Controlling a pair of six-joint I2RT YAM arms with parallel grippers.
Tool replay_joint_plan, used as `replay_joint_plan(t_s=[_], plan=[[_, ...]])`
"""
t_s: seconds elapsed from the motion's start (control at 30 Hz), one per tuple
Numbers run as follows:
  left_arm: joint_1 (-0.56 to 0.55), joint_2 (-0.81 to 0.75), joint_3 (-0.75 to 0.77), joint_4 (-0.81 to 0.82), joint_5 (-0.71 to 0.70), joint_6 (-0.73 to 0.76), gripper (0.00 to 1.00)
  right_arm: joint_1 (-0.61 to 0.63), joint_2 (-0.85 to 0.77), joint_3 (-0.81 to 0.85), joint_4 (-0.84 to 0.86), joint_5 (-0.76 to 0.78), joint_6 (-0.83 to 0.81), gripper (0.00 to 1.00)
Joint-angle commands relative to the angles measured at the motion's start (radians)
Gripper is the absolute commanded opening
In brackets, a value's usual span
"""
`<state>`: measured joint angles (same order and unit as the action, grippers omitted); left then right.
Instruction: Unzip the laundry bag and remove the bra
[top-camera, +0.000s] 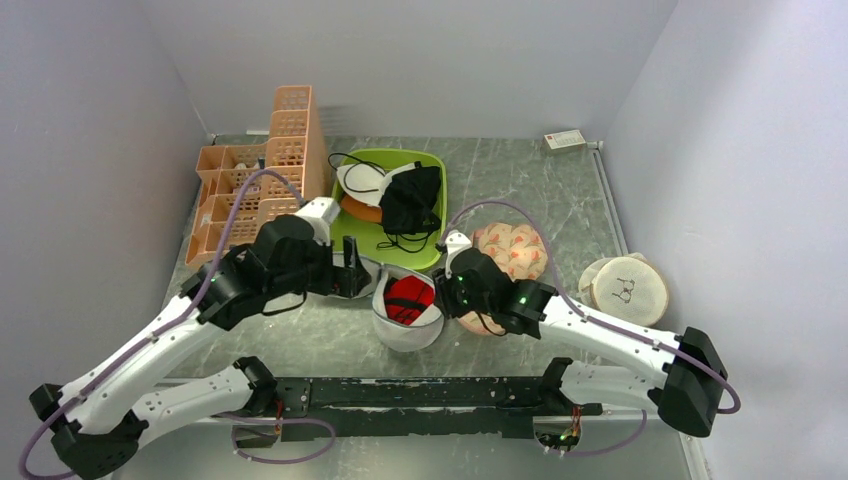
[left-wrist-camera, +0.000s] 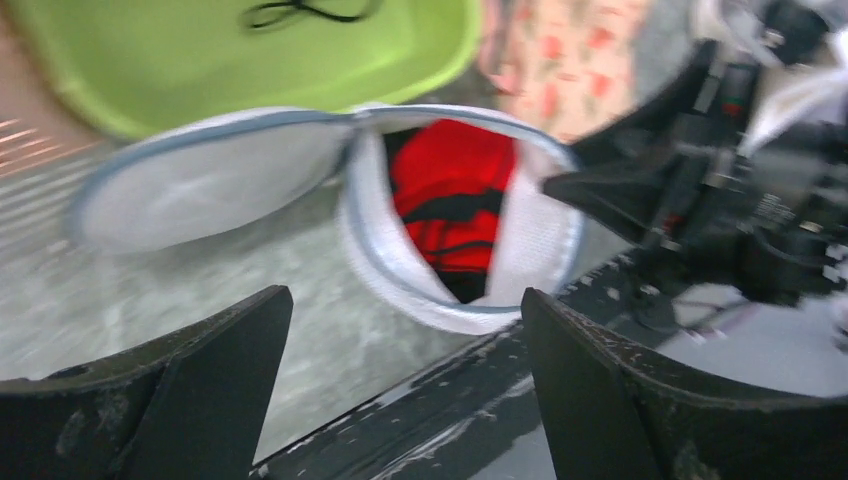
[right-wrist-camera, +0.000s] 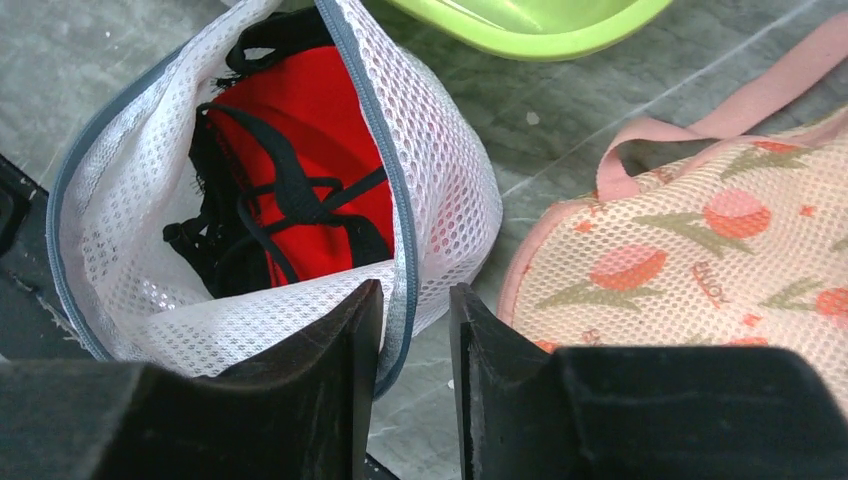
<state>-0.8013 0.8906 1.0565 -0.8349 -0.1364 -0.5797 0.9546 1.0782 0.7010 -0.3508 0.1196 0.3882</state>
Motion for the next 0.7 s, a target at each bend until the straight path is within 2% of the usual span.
replay_joint_plan(t_s=[0.0, 0.17, 0.27, 0.47, 0.6, 0.67], plan=[[0.005, 0.087, -0.078, 0.275, 0.348, 0.019, 0.94, -0.003, -0.015, 0.039, -0.038, 0.073, 0.025, 0.32], [-0.012, 0.145, -0.169, 0.468, 0.443, -0.013, 0.88, -0.003, -0.020, 0.050, -0.036, 0.030, 0.042, 0.34], [-0.037, 0.209, -0.143, 0.518, 0.447, 0.024, 0.79, -0.003, -0.043, 0.030, -0.005, -0.009, 0.047, 0.33], [-0.201, 0.413, -0.021, 0.480, 0.250, 0.102, 0.70, -0.002, -0.051, 0.013, 0.004, -0.014, 0.049, 0.19], [-0.294, 0.515, 0.058, 0.390, -0.002, 0.112, 0.64, -0.002, -0.060, 0.003, 0.007, -0.016, 0.058, 0.15], [-0.310, 0.531, 0.063, 0.381, -0.062, 0.105, 0.64, -0.002, -0.078, -0.010, 0.019, -0.022, 0.063, 0.13]])
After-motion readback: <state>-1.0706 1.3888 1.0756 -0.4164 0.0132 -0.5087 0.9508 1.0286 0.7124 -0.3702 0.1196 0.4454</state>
